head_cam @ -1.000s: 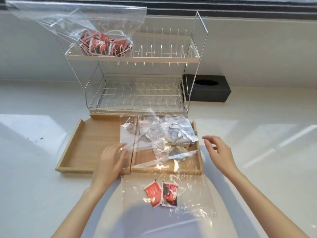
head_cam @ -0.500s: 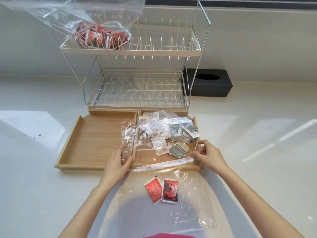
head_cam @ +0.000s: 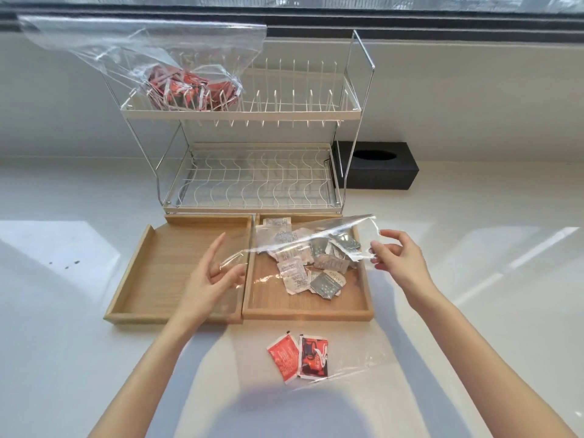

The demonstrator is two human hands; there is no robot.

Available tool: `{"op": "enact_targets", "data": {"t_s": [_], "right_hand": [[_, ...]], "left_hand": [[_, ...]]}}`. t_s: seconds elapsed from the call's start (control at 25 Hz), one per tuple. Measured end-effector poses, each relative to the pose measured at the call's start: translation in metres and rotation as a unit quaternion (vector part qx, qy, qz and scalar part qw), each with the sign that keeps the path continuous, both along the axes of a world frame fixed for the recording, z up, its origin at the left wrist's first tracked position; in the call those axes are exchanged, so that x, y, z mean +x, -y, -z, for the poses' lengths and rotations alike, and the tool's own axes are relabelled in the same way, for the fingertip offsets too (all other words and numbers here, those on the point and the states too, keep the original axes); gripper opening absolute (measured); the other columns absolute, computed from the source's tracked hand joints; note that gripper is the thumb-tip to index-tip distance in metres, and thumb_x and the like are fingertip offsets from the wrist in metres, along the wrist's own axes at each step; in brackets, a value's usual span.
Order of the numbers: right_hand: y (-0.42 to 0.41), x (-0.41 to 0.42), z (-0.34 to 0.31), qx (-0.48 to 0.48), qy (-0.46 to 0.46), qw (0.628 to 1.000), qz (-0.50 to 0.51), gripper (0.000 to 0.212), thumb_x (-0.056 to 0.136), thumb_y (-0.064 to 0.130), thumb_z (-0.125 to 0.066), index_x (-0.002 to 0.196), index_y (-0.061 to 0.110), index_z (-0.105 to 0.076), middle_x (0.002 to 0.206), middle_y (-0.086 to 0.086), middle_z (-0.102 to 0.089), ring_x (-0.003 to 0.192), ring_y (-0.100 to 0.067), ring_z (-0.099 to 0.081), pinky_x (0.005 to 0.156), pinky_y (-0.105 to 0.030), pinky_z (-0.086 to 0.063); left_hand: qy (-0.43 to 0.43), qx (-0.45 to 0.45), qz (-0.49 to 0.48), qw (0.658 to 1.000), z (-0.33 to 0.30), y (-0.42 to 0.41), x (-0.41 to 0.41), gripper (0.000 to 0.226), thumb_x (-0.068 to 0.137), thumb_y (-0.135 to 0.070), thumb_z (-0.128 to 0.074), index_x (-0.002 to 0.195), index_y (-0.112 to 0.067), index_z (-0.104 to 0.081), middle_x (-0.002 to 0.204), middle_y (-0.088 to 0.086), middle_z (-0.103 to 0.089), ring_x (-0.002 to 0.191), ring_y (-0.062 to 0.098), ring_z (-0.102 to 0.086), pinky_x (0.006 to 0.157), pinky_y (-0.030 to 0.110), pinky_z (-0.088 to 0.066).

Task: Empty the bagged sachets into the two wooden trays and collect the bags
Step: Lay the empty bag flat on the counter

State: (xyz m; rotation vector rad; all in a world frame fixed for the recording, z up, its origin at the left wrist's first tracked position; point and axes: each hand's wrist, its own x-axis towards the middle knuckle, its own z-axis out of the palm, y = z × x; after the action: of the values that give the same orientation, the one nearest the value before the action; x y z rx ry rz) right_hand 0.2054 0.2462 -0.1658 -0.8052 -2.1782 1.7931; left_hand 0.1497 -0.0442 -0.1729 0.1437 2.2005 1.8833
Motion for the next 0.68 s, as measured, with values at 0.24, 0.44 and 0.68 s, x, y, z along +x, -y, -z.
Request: {"op": "enact_targets", "data": {"t_s": [0.24,0.44,0.68], "right_hand": [[-0.008,0.003,-0.024,-0.012,-0.014,0.999,0.029,0.023,0.086,0.015,-0.06,0.108,0.011,-0.054,0.071,-0.002,-0.062,0.054,-0.007,-0.057,0.048,-0.008,-0.047],[-0.009,0.01,-0.03,0.015,-0.026,0.998,0.057,0.021,0.085,0.017,-0.06,0.106,0.012,-0.058,0.066,-0.002,-0.063,0.043,0.001,-0.053,0.051,-0.01,-0.048],[0.009,0.032,-0.03,0.045,-0.059,0.996,-0.056,0.024,0.083,0.006,-0.061,0.104,0.019,-0.061,0.08,0.0,-0.062,0.066,0.003,-0.058,0.068,-0.007,-0.047]], "left_hand": [[-0.064,-0.052,0.084,0.993,-0.014,0.007,-0.005,0.058,0.081,-0.002,-0.061,0.119,-0.042,-0.041,0.068,-0.009,-0.059,0.071,0.007,-0.057,0.074,0.006,-0.043],[-0.126,-0.057,0.057,0.989,-0.028,-0.003,-0.016,0.029,0.085,-0.003,-0.054,0.104,-0.025,-0.059,0.075,0.003,-0.059,0.061,-0.003,-0.059,0.064,0.002,-0.041],[-0.14,-0.04,0.05,0.988,-0.03,0.003,-0.024,0.031,0.086,-0.002,-0.053,0.099,-0.03,-0.059,0.074,0.003,-0.058,0.058,-0.004,-0.059,0.06,0.005,-0.046]]}}
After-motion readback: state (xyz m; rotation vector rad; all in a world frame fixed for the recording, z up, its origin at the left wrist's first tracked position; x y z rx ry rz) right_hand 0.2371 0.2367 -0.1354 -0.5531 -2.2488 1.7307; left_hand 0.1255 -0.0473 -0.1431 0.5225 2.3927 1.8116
